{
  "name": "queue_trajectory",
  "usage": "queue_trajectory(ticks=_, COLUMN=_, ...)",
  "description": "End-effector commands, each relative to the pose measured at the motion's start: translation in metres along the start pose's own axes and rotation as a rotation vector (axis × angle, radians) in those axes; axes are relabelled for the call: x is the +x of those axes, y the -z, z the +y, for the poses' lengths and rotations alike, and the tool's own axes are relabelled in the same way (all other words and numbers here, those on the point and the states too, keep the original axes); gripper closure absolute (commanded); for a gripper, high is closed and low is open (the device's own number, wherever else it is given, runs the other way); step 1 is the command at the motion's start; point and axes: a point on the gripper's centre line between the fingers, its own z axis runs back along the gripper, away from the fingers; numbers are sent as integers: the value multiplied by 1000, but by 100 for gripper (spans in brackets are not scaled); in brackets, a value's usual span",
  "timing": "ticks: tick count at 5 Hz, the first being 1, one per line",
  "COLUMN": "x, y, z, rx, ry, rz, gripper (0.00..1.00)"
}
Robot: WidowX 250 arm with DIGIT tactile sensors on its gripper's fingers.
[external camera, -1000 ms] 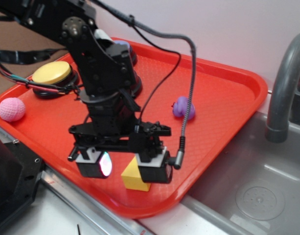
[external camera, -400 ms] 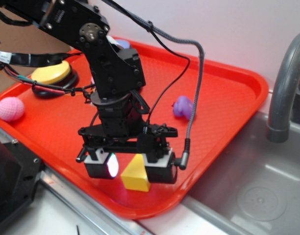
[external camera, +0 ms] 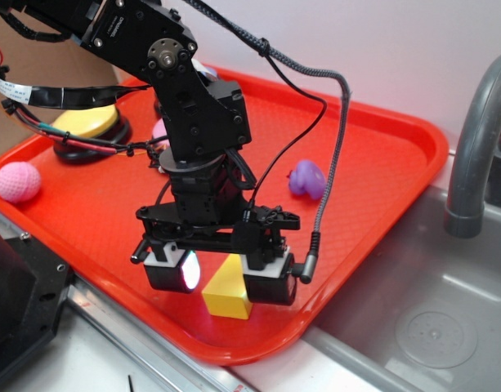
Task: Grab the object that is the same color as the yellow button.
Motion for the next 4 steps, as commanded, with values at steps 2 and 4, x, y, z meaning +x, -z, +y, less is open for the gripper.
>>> queue_trajectory(ticks=2, x=3, y=-20, z=5, rx=-104, ry=13, rz=-31, gripper=100)
queue_trajectory(ticks=4, x=7, y=-83, z=20, rx=-72, ry=153, rz=-121, gripper=100)
